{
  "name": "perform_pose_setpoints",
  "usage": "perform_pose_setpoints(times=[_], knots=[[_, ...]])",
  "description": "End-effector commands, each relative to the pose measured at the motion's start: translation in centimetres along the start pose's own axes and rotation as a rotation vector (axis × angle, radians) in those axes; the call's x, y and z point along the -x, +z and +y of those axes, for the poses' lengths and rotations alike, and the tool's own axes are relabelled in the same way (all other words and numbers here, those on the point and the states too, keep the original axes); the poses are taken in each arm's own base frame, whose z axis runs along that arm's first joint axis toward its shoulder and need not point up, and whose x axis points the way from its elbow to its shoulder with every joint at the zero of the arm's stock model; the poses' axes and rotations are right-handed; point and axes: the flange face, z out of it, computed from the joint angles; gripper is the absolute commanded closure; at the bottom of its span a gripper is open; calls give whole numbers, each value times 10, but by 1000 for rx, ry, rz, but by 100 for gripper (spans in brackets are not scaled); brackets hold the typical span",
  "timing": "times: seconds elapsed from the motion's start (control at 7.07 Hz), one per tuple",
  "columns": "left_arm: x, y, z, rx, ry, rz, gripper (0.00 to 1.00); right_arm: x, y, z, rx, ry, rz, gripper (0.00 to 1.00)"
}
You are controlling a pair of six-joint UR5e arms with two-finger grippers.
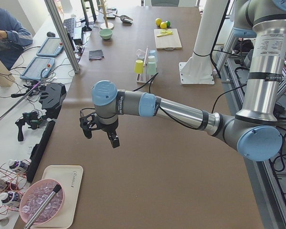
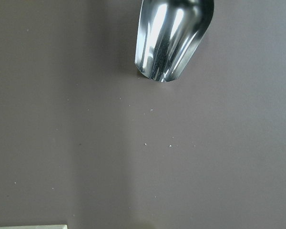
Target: Place cup on cup holder
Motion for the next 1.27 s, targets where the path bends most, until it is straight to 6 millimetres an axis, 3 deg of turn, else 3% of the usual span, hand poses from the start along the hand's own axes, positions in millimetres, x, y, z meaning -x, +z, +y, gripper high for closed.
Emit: perform_pose_setpoints(times=[0.0,0.42,0.71,1.13], knots=[[35,14,6,15,168,-116,2,-3,3,1,2,2,2,0],[45,26,5,22,180,-115,2,-3,2,2,-2,-2,-1,0],[56,43,-6,-23,222,-84,2,-6,1,2,-4,9,-6,0],[40,40,-2,-3,241,32,2,-14,-8,4,-22,24,-1,0]])
